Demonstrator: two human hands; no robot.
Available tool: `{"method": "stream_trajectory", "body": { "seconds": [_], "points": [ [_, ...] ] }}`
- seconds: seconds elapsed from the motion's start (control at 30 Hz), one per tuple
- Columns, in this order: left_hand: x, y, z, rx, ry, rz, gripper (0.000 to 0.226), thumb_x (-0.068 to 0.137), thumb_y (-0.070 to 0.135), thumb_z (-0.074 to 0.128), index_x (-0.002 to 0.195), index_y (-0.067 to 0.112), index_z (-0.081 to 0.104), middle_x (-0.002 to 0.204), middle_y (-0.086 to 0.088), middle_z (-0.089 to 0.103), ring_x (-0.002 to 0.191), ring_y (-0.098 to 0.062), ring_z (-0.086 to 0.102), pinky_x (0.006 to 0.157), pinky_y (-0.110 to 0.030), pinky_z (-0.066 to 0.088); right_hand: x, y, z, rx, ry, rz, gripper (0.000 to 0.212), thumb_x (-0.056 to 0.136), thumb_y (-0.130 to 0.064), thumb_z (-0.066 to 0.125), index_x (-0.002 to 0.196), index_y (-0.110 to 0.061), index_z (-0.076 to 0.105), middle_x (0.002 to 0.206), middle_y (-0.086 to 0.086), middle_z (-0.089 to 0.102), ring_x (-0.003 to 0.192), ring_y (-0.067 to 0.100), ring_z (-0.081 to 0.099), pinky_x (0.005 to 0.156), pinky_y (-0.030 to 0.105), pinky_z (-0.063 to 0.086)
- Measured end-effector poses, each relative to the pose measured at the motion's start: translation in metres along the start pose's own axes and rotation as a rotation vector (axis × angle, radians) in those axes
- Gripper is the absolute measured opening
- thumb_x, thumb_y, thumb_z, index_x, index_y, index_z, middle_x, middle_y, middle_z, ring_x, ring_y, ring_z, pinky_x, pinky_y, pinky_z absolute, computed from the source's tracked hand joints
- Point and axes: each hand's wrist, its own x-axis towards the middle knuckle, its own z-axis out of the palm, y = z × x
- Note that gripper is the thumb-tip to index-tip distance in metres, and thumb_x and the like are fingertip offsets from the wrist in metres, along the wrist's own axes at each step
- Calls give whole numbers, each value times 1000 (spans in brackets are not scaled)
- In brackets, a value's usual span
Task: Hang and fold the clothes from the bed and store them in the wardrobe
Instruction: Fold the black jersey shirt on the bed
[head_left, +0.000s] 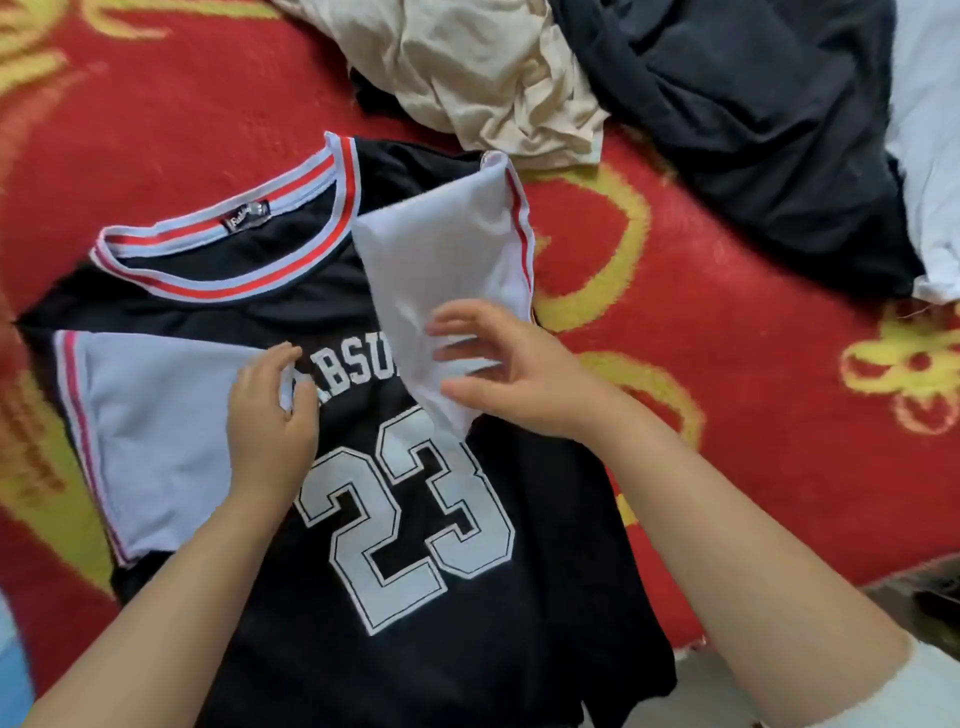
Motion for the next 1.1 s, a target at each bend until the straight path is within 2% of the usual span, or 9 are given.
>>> {"method": "stream_trajectory", "body": {
  "seconds": [0.07,0.23,0.33,0.4,0.53,0.63,0.8,1.0,1.1],
  "points": [
    [3,-8,-14,-36,22,-70,32,92,11,45,119,-4,55,118,-22,55,112,-35,49,89,-31,37,-2,9,16,-3,-48,60,31,88,-5,57,114,-21,50,109,-10,52,103,6,53,90,21,46],
    [19,0,-13,-37,27,-44,33,93,10,44,123,-2,52,122,-17,54,114,-31,50,91,-33,39,-10,52,-2,-476,629,5,27,76,3,49,98,3,65,98,13,64,94,31,57,79,15,33],
    [40,26,2,34,12,106,32,92,6,48,121,-5,53,118,-20,56,112,-33,49,95,-35,35,-15,79,-12,-645,530,101,51,72,-7,52,123,-2,52,121,15,52,113,33,45,91,14,21],
    [61,51,16,62,-2,173,34,93,12,49,123,-4,52,121,-19,55,115,-32,47,95,-31,31,-14,93,-10,-717,428,144,61,77,-8,60,135,-9,42,123,13,46,113,31,43,95,28,32],
    [107,102,52,114,-145,139,35,93,33,47,99,0,58,98,-17,58,108,-35,51,74,-36,35,-6,112,-1,-767,535,26,54,68,-1,53,121,-11,54,78,15,54,59,33,56,42,35,45],
    [130,126,75,109,-303,-20,47,93,42,47,110,-1,55,101,-16,56,96,-29,53,70,-29,34,-6,118,-3,-756,607,-96,40,72,-11,37,110,-21,46,70,13,50,45,29,49,32,29,39],
    [147,125,93,-199,-478,-107,25,92,27,50,70,16,52,68,2,46,76,-17,47,64,-26,37,-13,130,-17,-851,662,-158,45,68,-6,34,106,-25,49,79,3,37,46,24,46,43,18,26],
    [145,110,95,25,-321,195,29,91,33,53,68,18,43,64,7,39,58,-5,36,55,-27,28,-15,136,-19,-873,574,-76,55,68,-7,34,110,-15,68,70,14,51,55,30,54,48,30,44],
    [136,96,73,119,-424,162,29,87,42,57,78,16,50,67,5,44,59,-7,41,53,-26,32,-19,128,-21,-782,534,53,52,83,-8,46,135,-15,47,91,17,53,77,34,55,63,37,49]
  ]
}}
